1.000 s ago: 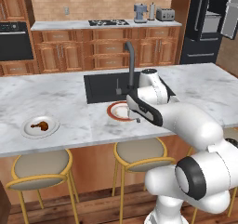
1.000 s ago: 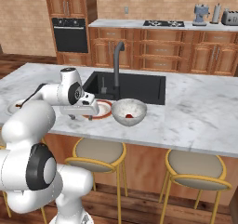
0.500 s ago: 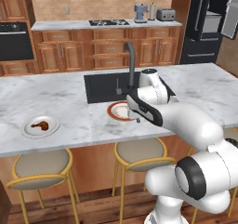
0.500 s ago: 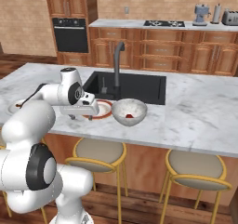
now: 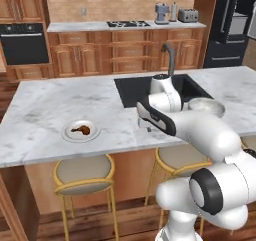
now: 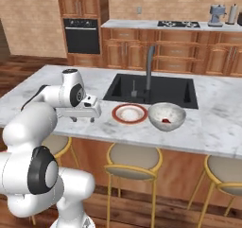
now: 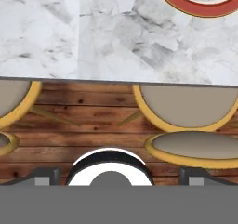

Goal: Pick the chicken drumstick and bell pepper from their plates and place them in the bowl. Then put the bowl in the fridge.

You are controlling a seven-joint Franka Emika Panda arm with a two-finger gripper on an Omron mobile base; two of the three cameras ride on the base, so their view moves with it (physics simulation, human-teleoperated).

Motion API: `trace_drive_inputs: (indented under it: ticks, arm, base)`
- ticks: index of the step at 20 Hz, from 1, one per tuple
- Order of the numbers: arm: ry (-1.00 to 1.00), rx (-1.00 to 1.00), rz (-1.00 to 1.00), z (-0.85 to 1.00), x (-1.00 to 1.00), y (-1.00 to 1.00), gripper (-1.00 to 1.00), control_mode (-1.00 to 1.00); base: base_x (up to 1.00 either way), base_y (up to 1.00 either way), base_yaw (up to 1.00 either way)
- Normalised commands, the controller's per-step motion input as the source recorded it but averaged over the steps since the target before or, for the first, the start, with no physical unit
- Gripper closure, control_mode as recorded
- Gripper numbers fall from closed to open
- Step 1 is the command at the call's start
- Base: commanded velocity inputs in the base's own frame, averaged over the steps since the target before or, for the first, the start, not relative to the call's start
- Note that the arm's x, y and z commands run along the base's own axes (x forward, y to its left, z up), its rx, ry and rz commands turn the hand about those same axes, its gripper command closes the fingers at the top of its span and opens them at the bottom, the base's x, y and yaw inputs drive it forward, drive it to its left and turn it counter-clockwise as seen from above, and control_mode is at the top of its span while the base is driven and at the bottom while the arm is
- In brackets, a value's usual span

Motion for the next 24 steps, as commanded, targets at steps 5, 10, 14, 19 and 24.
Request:
trace_drive_inputs:
  ticks: [5, 10, 14, 19, 24]
  arm:
    - [0.00, 0.00, 0.00, 0.00, 0.00, 0.00, -1.00, 1.00]
    - [0.00, 0.00, 0.00, 0.00, 0.00, 0.00, -1.00, 1.00]
    - [0.00, 0.00, 0.00, 0.00, 0.00, 0.00, -1.00, 1.00]
    - [0.00, 0.00, 0.00, 0.00, 0.00, 0.00, -1.00, 1.00]
    - [0.00, 0.00, 0.00, 0.00, 0.00, 0.00, -1.00, 1.00]
  base:
    - [-0.01, 0.83, 0.00]
    - [0.08, 0.74, 0.00]
    - [0.33, 0.67, 0.00]
    - [0.47, 0.45, 0.01]
    - [0.54, 0.29, 0.05]
